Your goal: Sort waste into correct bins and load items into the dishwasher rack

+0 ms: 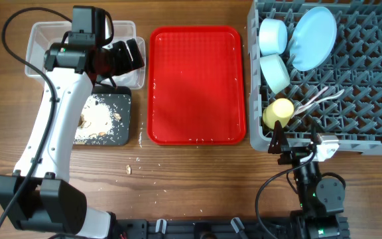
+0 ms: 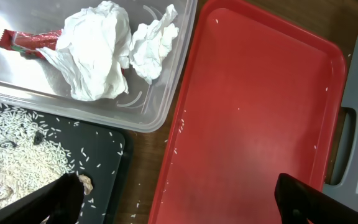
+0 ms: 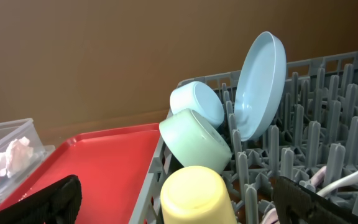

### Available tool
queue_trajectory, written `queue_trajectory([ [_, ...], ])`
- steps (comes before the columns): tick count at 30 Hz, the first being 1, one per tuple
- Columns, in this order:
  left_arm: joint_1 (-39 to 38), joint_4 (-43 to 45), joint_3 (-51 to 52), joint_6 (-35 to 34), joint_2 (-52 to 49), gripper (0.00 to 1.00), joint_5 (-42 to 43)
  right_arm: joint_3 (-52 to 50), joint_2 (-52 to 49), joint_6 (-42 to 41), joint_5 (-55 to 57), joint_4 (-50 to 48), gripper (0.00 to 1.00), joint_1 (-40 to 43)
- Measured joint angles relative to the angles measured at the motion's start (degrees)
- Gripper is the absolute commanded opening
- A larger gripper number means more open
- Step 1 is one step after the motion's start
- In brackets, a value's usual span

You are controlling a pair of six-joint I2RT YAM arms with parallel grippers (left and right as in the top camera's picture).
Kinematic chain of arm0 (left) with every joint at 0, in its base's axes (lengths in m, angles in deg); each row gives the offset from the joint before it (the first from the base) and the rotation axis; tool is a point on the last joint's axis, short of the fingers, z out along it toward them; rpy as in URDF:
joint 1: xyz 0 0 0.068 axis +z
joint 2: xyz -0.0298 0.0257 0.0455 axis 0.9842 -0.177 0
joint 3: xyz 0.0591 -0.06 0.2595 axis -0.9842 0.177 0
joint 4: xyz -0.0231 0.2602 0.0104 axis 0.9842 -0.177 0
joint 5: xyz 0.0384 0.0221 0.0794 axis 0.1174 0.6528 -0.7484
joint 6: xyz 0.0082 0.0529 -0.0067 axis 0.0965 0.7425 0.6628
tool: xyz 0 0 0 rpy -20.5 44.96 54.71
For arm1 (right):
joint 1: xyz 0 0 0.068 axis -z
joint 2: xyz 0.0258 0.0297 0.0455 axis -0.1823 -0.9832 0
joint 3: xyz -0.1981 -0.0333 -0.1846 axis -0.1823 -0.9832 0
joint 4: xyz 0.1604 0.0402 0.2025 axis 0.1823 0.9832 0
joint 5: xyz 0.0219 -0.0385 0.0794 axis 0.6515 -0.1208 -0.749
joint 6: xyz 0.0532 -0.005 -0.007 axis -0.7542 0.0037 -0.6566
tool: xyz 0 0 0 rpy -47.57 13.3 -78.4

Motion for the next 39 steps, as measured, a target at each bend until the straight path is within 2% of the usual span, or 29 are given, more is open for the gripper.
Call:
queue_trajectory([
  [14,0.09,0.55,0.22,0.0,1.55,1.0,-2.23,0.0,0.0,-0.02,0.0,-0.02,1.0,0.0],
  [18,0.09,9.97,3.93,0.02,8.79,1.0,-2.99,-0.02,0.07,0.0,0.0,-0.02,1.0,0.0],
  [21,0.28,19.23,12.11,0.15,17.25,1.0,-3.04,-0.04,0.11,0.0,0.0,-0.09,1.0,0.0],
  [24,1.22,33.2,24.41,1.79,24.02,1.0,-2.14,-0.04,0.17,-0.02,0.0,-0.13,1.0,0.0],
  [26,1.7,35.91,28.74,2.27,26.34,1.0,-1.92,-0.04,0.22,-0.02,0.02,-0.15,1.0,0.0],
  [29,3.34,50.16,45.11,3.5,34.36,1.0,-1.18,-0.04,0.22,-0.02,0.0,-0.13,1.0,0.0],
  [34,5.55,59.54,62.55,3.69,47.47,1.0,-0.76,-0.04,0.26,-0.02,0.02,-0.15,1.0,0.0],
  [39,7.34,62.88,75.19,3.69,60.37,1.0,-0.57,-0.04,0.26,-0.02,0.02,-0.15,1.0,0.0],
])
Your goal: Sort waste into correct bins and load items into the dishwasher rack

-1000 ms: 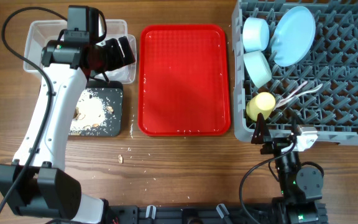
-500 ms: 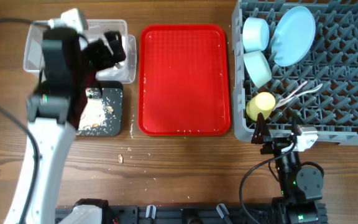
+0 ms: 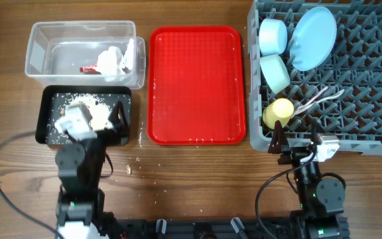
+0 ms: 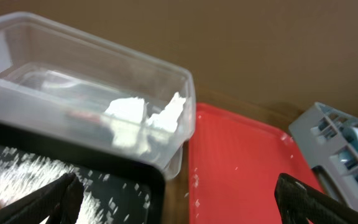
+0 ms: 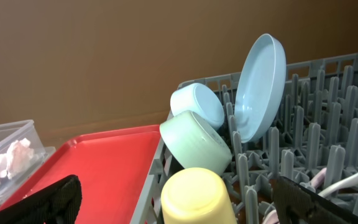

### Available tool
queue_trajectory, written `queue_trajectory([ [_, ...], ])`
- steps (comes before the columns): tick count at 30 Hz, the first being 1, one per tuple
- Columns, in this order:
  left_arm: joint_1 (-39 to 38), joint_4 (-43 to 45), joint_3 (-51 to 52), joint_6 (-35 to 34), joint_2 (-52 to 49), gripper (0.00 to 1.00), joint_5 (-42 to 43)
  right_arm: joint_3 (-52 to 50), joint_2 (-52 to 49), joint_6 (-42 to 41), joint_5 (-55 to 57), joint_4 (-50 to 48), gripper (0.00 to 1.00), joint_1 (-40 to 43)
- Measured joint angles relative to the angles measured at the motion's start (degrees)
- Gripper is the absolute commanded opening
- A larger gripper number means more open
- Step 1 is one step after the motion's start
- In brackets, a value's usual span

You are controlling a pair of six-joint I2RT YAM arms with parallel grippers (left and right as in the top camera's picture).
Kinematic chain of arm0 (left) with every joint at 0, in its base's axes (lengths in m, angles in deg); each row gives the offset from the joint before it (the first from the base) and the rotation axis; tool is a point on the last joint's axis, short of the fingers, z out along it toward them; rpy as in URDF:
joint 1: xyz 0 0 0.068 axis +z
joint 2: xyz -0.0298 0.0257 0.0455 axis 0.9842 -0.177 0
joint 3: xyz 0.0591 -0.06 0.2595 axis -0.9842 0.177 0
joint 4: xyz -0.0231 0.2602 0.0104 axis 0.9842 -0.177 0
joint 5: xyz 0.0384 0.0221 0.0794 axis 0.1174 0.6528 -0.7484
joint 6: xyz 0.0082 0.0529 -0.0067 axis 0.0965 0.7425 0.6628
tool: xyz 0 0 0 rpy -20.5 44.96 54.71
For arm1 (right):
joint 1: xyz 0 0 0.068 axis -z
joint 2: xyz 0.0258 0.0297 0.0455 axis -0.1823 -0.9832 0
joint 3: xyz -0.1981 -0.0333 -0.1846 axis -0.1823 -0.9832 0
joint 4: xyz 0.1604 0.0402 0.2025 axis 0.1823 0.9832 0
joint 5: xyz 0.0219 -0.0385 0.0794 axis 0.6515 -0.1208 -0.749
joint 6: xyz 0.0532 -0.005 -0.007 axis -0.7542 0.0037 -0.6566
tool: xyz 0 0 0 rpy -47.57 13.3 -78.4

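A clear bin [image 3: 38, 40] at the back left holds crumpled white tissues [image 3: 115, 60] and a red wrapper [image 3: 88, 68]. In front of it a black bin [image 3: 45, 99] holds rice [image 3: 97, 116]. My left gripper [image 3: 88, 125] stands open and empty at the black bin's near side; in the left wrist view the gripper [image 4: 179, 199] looks over both bins. The grey dishwasher rack [image 3: 363, 86] carries a blue plate [image 3: 314, 36], a blue bowl [image 3: 272, 34], a green bowl [image 3: 276, 71], a yellow cup [image 5: 194, 196] and utensils [image 3: 320, 98]. My right gripper [image 3: 297, 138] stands open at the rack's near edge, behind the cup.
A bare red tray [image 3: 197, 86] with a few rice grains lies between the bins and the rack. Crumbs [image 3: 130, 169] lie on the wooden table in front of the black bin.
My left arm was stretched out with its open gripper at the clear bin's right end. Now it is drawn back, the gripper open by the black bin's near edge. The right arm has not moved.
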Motion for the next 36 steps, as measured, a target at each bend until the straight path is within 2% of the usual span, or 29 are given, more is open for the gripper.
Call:
queue_trajectory([
  [5,0.48,-0.04,7.78,0.0,11.13,1.0,-0.02,0.0,0.0,0.0,-0.02,0.0,1.0,0.0],
  [10,0.48,-0.02,11.23,0.87,20.04,1.0,-0.02,0.0,0.02,0.0,0.0,0.0,1.0,0.0],
  [14,0.48,-4.39,12.66,1.31,25.7,1.0,-0.04,0.0,0.07,0.0,0.0,0.0,1.0,0.0],
  [20,0.48,-12.94,12.87,1.49,30.84,1.0,-0.04,0.0,0.07,0.0,0.0,0.0,1.0,0.0],
  [36,0.46,-12.98,12.92,1.49,33.83,1.0,-0.22,0.0,0.07,0.0,-0.02,0.0,1.0,0.0],
])
